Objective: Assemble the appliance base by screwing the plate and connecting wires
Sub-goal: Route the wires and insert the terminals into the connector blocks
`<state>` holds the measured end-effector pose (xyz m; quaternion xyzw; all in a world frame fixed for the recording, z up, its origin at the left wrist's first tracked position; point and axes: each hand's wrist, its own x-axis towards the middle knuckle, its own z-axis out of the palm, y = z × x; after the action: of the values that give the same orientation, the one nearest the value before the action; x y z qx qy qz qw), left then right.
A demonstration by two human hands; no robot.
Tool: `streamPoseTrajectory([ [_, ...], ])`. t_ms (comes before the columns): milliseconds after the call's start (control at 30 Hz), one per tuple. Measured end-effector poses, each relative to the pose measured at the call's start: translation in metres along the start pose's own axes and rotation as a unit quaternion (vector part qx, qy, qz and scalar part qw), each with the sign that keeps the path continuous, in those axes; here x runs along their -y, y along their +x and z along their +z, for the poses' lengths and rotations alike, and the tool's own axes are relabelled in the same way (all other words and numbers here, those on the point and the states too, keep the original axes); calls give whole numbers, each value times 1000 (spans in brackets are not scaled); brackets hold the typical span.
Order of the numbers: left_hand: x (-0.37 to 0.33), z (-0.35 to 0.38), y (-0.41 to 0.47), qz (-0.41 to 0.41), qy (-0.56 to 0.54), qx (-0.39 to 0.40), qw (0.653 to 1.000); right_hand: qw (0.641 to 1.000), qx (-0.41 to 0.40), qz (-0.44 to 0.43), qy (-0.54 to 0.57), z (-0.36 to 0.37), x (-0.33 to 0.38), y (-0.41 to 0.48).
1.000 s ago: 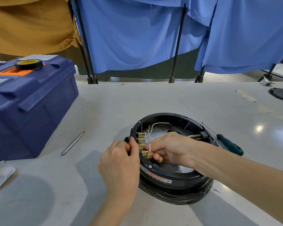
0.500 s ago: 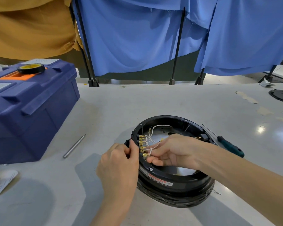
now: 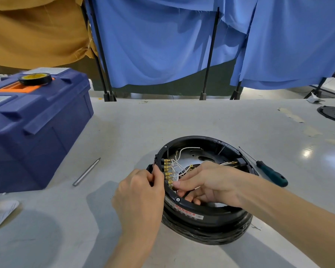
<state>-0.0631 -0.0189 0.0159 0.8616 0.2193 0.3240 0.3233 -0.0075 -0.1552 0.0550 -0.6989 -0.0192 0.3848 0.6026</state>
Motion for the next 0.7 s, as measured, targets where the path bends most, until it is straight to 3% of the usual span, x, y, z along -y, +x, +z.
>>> streamPoseTrajectory([
  [533,0,-6,-1,0,15,20,1000,999,-31,-3,29,-1,-6,3],
  [700,3,-13,-13,17,-8,23,1000,999,-24,-2,-32,1,-2,3],
])
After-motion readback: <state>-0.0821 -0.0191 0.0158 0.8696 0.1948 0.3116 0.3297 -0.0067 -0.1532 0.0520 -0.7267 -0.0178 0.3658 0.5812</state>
